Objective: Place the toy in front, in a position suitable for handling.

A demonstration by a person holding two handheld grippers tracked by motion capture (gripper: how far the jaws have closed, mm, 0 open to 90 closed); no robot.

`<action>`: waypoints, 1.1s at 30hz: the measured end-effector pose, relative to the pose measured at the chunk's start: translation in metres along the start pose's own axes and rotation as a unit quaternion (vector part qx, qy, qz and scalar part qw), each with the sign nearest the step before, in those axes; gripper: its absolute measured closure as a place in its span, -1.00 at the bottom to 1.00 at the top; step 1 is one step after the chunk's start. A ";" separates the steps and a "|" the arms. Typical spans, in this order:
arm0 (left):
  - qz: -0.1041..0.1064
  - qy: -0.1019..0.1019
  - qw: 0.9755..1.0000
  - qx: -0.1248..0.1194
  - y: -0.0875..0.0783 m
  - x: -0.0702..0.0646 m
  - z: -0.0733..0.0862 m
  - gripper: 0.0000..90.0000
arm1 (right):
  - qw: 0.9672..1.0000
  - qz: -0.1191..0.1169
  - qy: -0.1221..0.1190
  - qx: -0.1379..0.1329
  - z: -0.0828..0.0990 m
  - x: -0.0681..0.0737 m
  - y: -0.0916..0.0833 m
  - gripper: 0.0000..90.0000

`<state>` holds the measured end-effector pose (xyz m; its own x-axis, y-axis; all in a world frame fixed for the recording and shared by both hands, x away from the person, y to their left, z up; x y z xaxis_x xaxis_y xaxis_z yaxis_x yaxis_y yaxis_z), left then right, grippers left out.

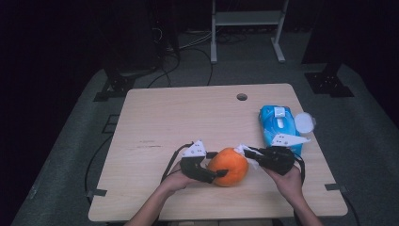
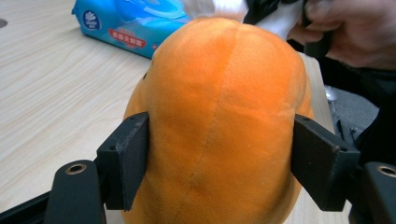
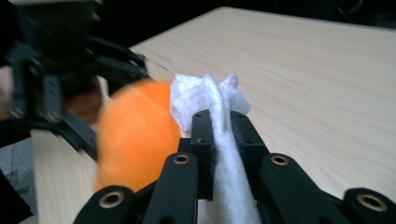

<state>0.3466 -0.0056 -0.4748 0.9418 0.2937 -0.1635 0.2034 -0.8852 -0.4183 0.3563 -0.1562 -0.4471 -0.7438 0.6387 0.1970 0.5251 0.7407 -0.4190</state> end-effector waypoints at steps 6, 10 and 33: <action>-0.006 -0.030 0.999 -0.010 -0.005 0.008 0.000 -0.44 | 1.000 -0.005 -0.001 0.002 0.002 0.003 0.003 0.79; -0.009 -0.038 0.999 -0.013 -0.005 0.010 0.000 -0.44 | 1.000 -0.010 -0.010 -0.005 -0.003 0.011 0.002 0.78; 0.001 0.004 1.000 0.007 0.001 -0.005 0.002 -0.46 | 1.000 -0.013 -0.009 -0.019 -0.009 0.008 0.004 0.77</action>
Point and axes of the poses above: each handheld gripper's, and its own axes: y roughly forward along the jaws, z roughly out of its underside, x roughly to its left, the point moved 9 cm from there along y, roughly forward along the jaws, and after that the axes turned 2 degrees about z, right-handed, at the moved point
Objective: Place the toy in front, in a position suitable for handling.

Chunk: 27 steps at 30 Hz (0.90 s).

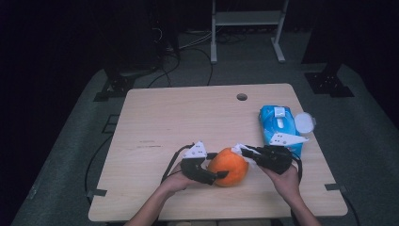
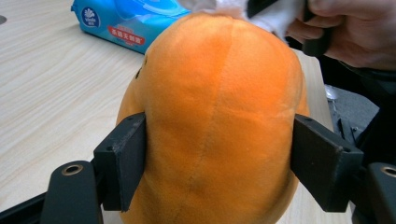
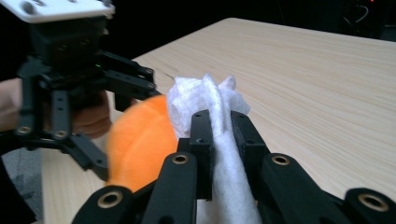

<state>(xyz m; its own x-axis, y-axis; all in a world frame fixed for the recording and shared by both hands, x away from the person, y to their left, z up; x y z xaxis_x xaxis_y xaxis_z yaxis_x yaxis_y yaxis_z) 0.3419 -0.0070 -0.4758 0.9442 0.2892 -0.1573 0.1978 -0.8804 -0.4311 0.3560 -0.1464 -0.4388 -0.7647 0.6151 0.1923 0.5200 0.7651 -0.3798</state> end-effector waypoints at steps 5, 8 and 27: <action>0.004 -0.003 1.000 -0.002 0.000 0.001 0.000 -0.46 | 1.000 0.003 0.000 0.004 0.002 -0.003 0.002 0.77; 0.004 -0.004 1.000 -0.004 0.001 0.000 0.000 -0.46 | 1.000 0.006 -0.001 0.007 0.003 -0.003 0.001 0.77; 0.004 -0.006 1.000 -0.005 0.002 -0.001 0.001 -0.48 | 1.000 0.007 -0.015 0.008 -0.001 0.004 0.001 0.77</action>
Point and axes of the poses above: each handheld gripper's, and its own axes: y roughly forward along the jaws, z roughly out of its underside, x roughly to its left, the point moved 9 cm from there along y, roughly forward along the jaws, and after that the axes turned 2 degrees about z, right-handed, at the moved point
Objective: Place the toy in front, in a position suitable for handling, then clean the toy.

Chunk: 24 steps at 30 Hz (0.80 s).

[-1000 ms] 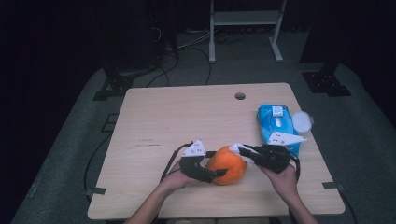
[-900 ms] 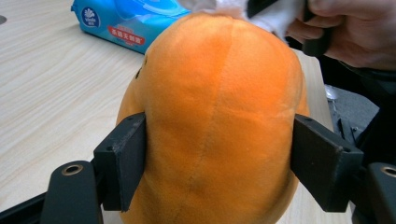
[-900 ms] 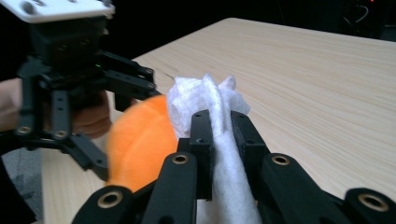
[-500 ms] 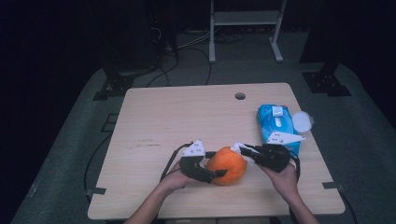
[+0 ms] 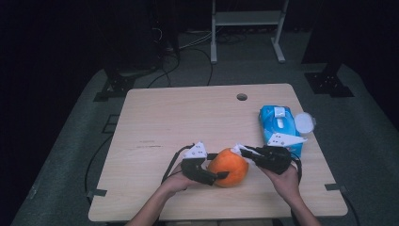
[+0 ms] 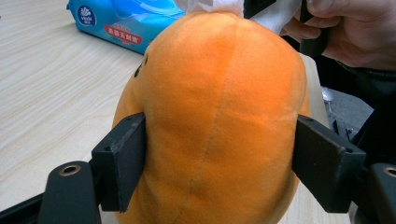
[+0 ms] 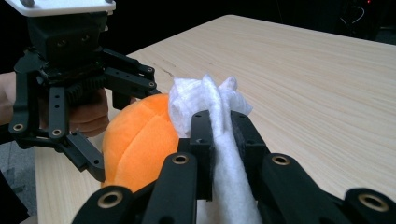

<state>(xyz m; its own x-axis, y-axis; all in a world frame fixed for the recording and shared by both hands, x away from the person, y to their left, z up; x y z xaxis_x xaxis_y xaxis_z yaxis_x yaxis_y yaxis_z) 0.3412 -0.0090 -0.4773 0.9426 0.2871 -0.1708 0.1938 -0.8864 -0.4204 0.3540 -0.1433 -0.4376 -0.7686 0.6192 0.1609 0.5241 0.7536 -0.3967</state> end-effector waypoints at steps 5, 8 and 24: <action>-0.002 0.004 1.000 0.002 0.001 -0.001 -0.001 -0.48 | 1.000 -0.003 -0.006 -0.001 -0.002 0.002 0.001 0.77; -0.003 0.006 1.000 0.000 0.002 -0.002 -0.001 -0.48 | 1.000 -0.004 0.001 -0.003 -0.002 0.000 0.000 0.77; -0.034 0.016 0.999 -0.015 0.015 -0.006 -0.009 -0.43 | 0.999 -0.004 -0.034 0.000 -0.008 0.014 0.000 0.78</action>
Point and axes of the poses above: each handheld gripper's, and its own axes: y roughly forward along the jaws, z roughly out of its underside, x roughly to its left, the point moved 9 cm from there along y, roughly forward along the jaws, and after that the axes turned 2 degrees about z, right-handed, at the moved point
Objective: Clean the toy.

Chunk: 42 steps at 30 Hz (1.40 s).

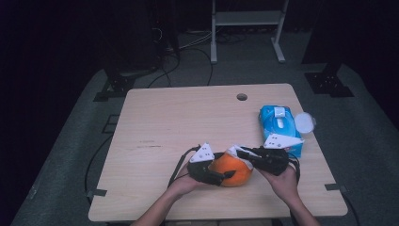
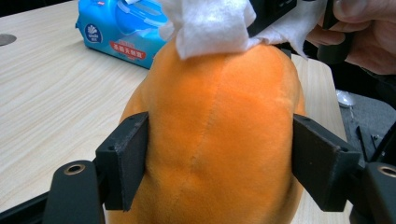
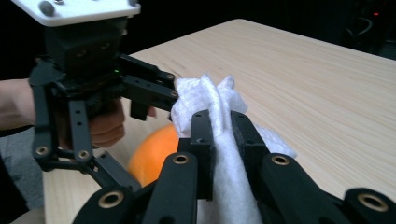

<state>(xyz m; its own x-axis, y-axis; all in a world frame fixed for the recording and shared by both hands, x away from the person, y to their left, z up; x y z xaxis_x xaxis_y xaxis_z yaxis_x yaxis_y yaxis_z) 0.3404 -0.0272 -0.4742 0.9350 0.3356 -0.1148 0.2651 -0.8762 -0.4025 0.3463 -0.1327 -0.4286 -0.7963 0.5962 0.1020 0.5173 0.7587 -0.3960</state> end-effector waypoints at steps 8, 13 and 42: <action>-0.010 -0.020 1.000 -0.005 -0.001 0.005 0.000 -0.43 | 1.000 0.006 -0.001 -0.002 -0.003 0.004 -0.002 0.78; -0.027 -0.038 0.999 -0.007 0.003 0.006 -0.003 -0.43 | 1.000 -0.002 -0.017 0.003 -0.006 0.018 0.005 0.77; 0.015 0.019 1.000 -0.010 0.000 0.007 0.000 -0.24 | 1.000 0.007 -0.003 -0.015 -0.007 0.002 -0.008 0.78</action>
<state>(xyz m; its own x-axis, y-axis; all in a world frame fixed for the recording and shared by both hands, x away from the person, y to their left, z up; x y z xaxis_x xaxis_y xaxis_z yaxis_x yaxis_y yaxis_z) 0.3465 -0.0249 -0.4753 0.9508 0.2957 -0.0923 0.2407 -0.8929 -0.3806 0.3424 -0.1360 -0.4191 -0.7904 0.6058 0.0914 0.5379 0.7576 -0.3697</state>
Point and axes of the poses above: each handheld gripper's, and its own axes: y roughly forward along the jaws, z roughly out of its underside, x roughly to its left, the point moved 9 cm from there along y, roughly forward along the jaws, and after that the axes turned 2 degrees about z, right-handed, at the moved point
